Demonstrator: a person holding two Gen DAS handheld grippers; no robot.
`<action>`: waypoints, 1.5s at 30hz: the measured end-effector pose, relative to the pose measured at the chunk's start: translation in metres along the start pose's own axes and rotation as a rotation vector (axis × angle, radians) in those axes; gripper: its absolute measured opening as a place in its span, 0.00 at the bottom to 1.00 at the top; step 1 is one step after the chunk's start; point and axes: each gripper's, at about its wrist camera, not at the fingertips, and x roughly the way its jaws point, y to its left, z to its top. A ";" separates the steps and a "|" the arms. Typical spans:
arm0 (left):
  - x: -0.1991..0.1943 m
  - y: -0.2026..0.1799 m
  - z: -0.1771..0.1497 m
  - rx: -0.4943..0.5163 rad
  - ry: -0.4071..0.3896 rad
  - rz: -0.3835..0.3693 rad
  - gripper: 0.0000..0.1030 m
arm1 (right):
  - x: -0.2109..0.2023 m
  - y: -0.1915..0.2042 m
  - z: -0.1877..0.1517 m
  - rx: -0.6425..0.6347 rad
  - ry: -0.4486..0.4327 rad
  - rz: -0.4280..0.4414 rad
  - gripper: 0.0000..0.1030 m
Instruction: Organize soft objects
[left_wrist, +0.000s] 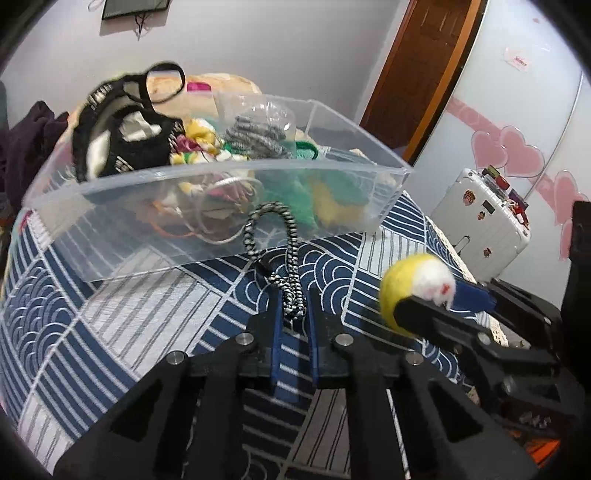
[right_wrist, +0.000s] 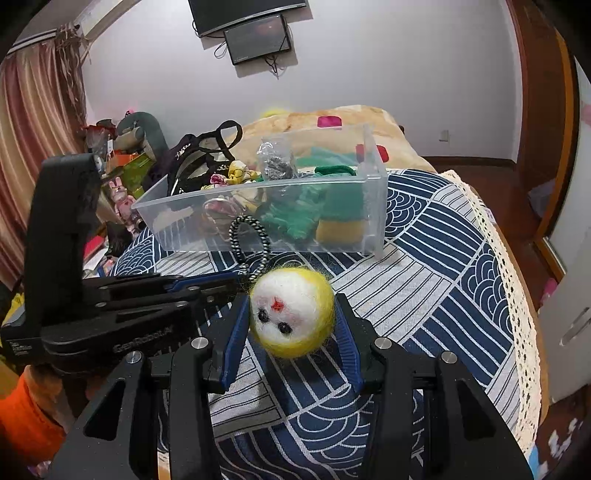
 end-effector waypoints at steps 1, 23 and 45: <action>-0.007 0.000 -0.001 0.005 -0.013 0.001 0.11 | -0.001 0.000 0.000 -0.001 -0.003 -0.001 0.41; -0.057 0.045 0.055 0.007 -0.184 0.096 0.11 | -0.006 0.007 0.072 -0.028 -0.165 -0.011 0.41; -0.043 0.059 0.053 0.036 -0.183 0.144 0.21 | 0.047 0.011 0.077 -0.046 -0.046 -0.073 0.58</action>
